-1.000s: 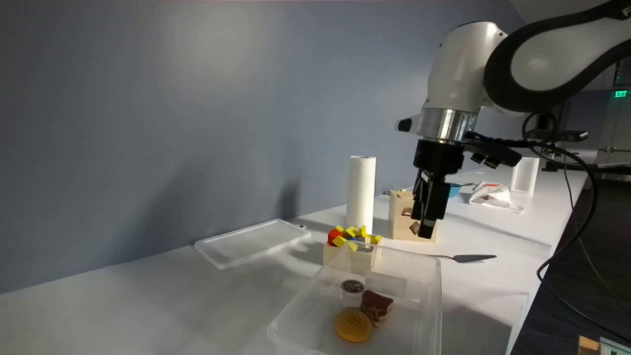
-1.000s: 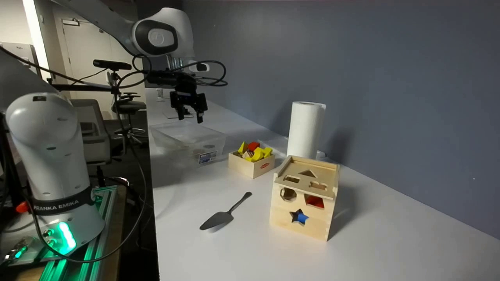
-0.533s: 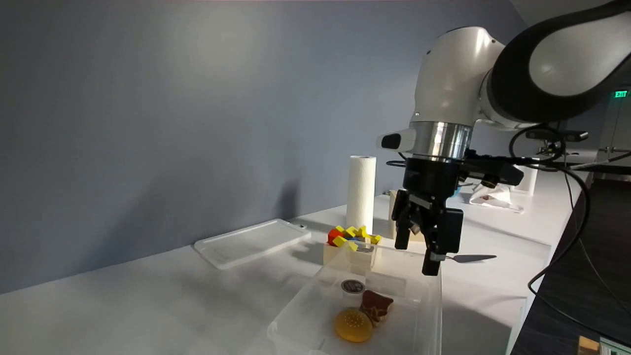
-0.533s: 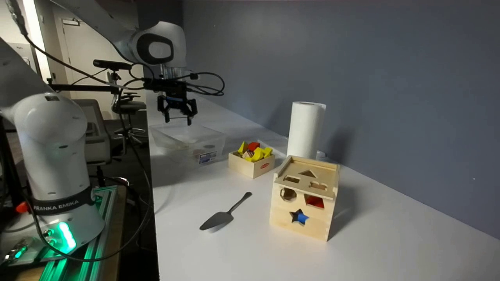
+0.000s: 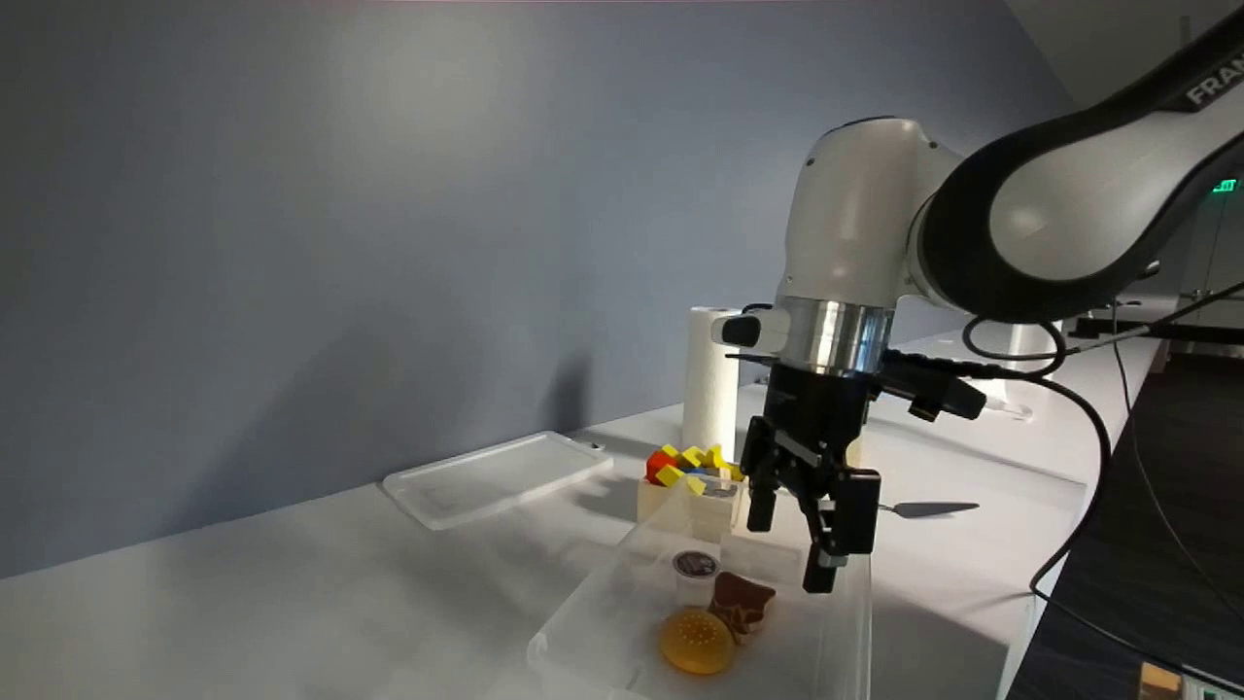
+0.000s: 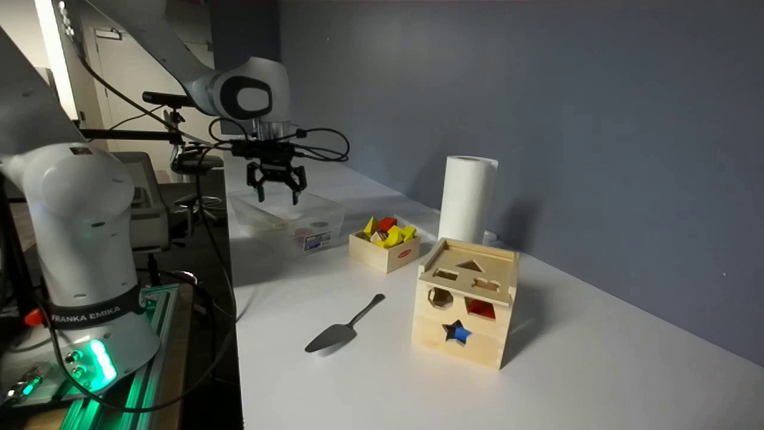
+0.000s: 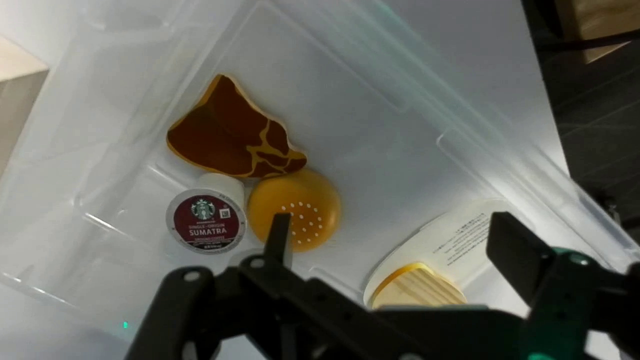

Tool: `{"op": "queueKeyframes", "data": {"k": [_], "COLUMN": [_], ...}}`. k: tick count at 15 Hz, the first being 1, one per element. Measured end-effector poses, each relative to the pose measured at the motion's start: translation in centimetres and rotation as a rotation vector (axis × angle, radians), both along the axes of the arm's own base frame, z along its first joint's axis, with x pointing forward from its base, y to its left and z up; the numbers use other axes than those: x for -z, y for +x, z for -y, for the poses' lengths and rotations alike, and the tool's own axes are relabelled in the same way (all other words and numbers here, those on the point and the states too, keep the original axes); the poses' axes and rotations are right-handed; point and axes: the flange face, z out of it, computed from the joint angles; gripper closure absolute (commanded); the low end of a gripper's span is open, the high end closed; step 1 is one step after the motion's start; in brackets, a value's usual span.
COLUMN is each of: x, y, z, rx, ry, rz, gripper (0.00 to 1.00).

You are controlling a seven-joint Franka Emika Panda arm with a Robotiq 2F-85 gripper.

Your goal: Remove the brown object from the basket

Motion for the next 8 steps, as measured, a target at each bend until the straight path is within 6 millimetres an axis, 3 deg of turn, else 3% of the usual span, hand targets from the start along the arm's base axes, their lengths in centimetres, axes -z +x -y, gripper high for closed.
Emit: {"op": "queueKeyframes", "data": {"k": [8], "x": [5.4], "y": [2.0], "z": [0.5], "rx": [-0.096], "ry": [-0.111], "rz": [0.017], "gripper": [0.0]}}
